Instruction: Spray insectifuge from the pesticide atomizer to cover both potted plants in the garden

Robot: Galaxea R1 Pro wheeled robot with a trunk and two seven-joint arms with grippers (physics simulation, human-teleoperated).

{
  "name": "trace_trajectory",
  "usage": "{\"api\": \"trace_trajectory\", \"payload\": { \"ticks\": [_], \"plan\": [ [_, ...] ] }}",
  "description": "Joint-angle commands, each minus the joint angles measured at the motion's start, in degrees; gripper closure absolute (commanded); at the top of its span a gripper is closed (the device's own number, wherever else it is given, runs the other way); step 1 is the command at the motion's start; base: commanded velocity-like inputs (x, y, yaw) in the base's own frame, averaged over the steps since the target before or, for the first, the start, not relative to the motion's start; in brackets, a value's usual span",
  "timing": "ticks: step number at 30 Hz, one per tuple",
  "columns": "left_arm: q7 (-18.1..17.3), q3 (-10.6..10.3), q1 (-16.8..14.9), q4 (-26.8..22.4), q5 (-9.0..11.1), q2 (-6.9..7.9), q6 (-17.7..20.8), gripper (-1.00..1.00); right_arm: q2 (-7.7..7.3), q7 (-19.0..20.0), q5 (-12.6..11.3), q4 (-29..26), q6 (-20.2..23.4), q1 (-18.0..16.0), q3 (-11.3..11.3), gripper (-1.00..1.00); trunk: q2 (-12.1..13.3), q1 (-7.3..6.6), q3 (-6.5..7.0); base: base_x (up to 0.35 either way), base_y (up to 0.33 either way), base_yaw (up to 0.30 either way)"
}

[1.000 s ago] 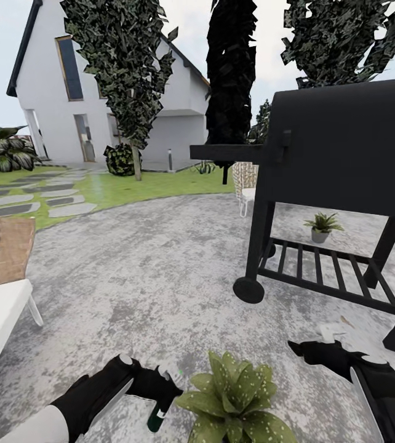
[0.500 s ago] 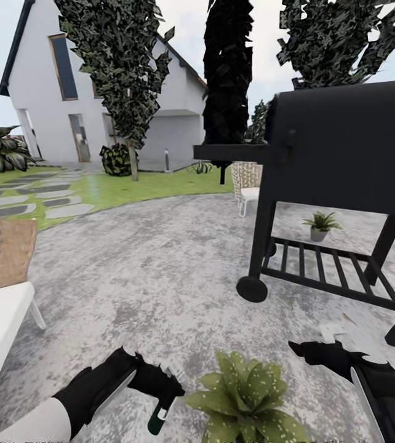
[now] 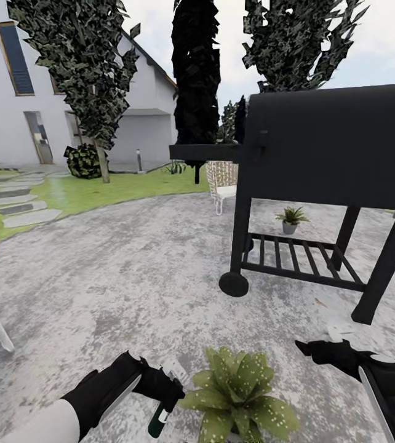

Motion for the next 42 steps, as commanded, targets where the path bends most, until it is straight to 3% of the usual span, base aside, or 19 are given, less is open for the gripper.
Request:
{"api": "trace_trajectory", "payload": {
  "ticks": [1, 5, 9, 10, 12, 13, 17, 24, 37, 39, 42],
  "plan": [
    [0.21, 0.01, -0.03, 0.99, 0.03, -0.66, 0.00, 1.00, -0.07, 0.02, -0.01, -0.01, 0.00, 0.00, 0.00, -1.00, -0.01, 0.00, 0.00, 0.000, 0.000, -0.294],
    [0.53, 0.17, -0.68, 1.81, -0.06, -2.07, -0.05, 1.00, -0.14, 0.03, -0.01, -0.01, -0.01, 0.00, 0.00, -1.00, -0.01, 0.00, 0.00, 0.000, 0.000, -0.294],
    [0.49, 0.15, -2.14, 3.41, -0.04, -3.28, 5.37, 1.00, -0.22, 0.03, -0.02, -0.01, -0.19, 0.00, 0.00, -1.00, -0.01, 0.00, 0.00, 0.000, 0.000, -0.265],
    [0.54, 0.18, -2.16, 3.31, -0.01, -3.25, 5.40, 1.00, -0.23, 0.03, -0.06, -0.01, -0.29, 0.00, -0.11, -1.00, -0.01, 0.00, 0.00, 0.000, 0.000, -0.046],
    [0.63, 0.37, -2.16, 3.61, 0.11, -3.17, 5.74, 1.00, -0.08, 0.10, -0.12, 0.07, -0.51, 0.00, -3.85, -1.00, -0.01, 0.00, 0.00, 0.000, 0.000, -0.010],
    [2.39, 0.39, -2.16, 3.72, 0.19, -3.15, 6.13, 1.00, -0.06, 0.12, -0.11, 0.08, -0.53, 0.00, -4.51, -1.00, -0.01, 0.00, 0.00, 0.000, 0.000, 0.000],
    [4.41, 0.40, -2.16, 3.68, 0.30, -3.08, 6.11, 1.00, -0.14, 0.20, -0.13, 0.08, -0.70, 0.00, -4.74, -1.00, -0.01, 0.00, 0.00, 0.000, 0.000, 0.000],
    [4.47, 0.37, -2.16, 3.69, 0.11, -3.03, 5.76, 1.00, -0.11, 0.22, -0.19, 0.08, -0.41, 0.00, -4.75, -1.00, -0.01, 0.00, 0.00, 0.131, 0.034, 0.000],
    [4.61, 0.40, -2.16, 3.74, 0.15, -2.77, 5.95, 1.00, -0.12, 0.32, -0.25, 0.17, -0.74, 0.00, -5.33, -1.00, -0.01, 0.00, 0.01, 0.035, 0.269, -0.037],
    [4.73, 0.47, -2.16, 3.74, 0.20, -2.46, 5.80, 1.00, -0.22, 0.34, -1.29, 0.09, 0.22, 0.00, -5.75, -1.00, -0.01, 0.00, 0.01, 0.000, 0.008, -0.098],
    [7.46, 0.65, -2.15, 3.82, 0.28, -2.20, 5.67, 1.00, -0.23, 0.29, -1.86, 0.08, 0.43, -0.21, -5.80, -1.00, -0.01, 0.00, 0.01, 0.000, 0.000, -0.289]
  ]
}}
